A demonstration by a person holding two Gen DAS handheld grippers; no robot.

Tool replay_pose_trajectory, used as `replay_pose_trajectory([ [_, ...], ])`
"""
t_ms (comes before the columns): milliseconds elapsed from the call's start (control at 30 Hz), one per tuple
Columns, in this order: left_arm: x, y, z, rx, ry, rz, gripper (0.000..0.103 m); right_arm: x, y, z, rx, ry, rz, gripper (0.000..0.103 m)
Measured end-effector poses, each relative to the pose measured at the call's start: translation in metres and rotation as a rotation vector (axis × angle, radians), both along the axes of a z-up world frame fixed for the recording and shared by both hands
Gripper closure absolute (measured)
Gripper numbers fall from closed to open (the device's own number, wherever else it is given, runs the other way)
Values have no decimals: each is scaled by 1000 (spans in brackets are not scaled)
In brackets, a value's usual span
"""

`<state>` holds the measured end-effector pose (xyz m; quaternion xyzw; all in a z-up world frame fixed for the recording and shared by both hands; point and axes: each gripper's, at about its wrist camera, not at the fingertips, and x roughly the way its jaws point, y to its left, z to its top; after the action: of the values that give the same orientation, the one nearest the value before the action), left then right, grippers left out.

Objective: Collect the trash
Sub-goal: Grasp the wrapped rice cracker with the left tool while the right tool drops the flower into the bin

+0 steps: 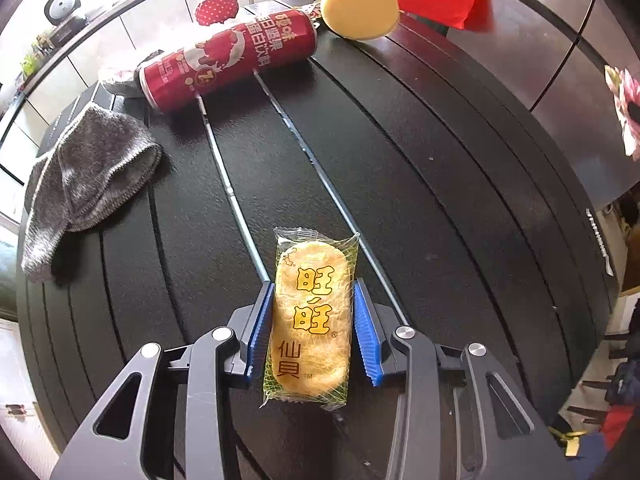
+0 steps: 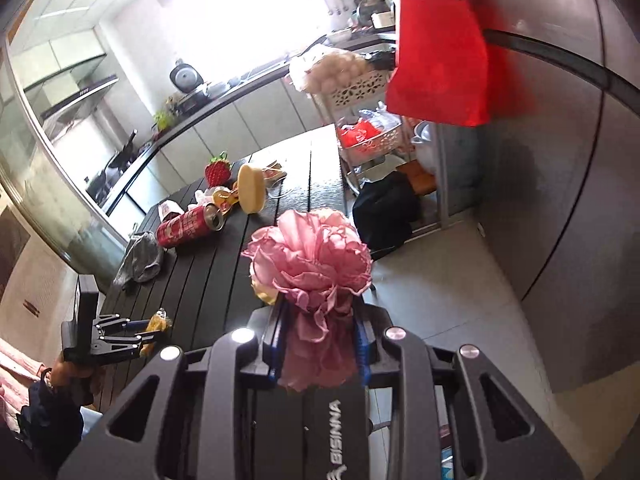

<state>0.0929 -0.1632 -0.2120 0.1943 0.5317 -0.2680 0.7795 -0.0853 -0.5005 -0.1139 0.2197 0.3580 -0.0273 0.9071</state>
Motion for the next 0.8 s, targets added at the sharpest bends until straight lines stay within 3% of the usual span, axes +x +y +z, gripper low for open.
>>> replay_pose_trajectory([
  [133,-17,11,20,-78,-41,12,66,-41,-17,-5,5,-11,-65,75],
  [267,-52,2,60,-185,-103,-40,66,-112,-37,-26,3,35,-163,74],
  [367,-89,-19,85,-271,-123,-122,66,-175,-45,-84,-34,237,-247,73],
  [433,-113,-34,93,-313,-122,-175,66,-198,-49,-135,25,353,-281,73],
  [500,-139,-54,98,-347,-108,-243,66,-218,-51,-212,102,501,-322,73],
  [567,-167,-76,99,-359,-88,-312,66,-226,-51,-271,165,591,-343,72],
  [633,-196,-100,96,-354,-71,-375,66,-229,-54,-314,218,651,-377,61],
  [733,-233,-134,84,-338,-44,-454,66,-239,-59,-350,291,668,-411,29],
  [800,-255,-157,74,-324,-24,-503,66,-251,-62,-347,322,618,-417,30],
])
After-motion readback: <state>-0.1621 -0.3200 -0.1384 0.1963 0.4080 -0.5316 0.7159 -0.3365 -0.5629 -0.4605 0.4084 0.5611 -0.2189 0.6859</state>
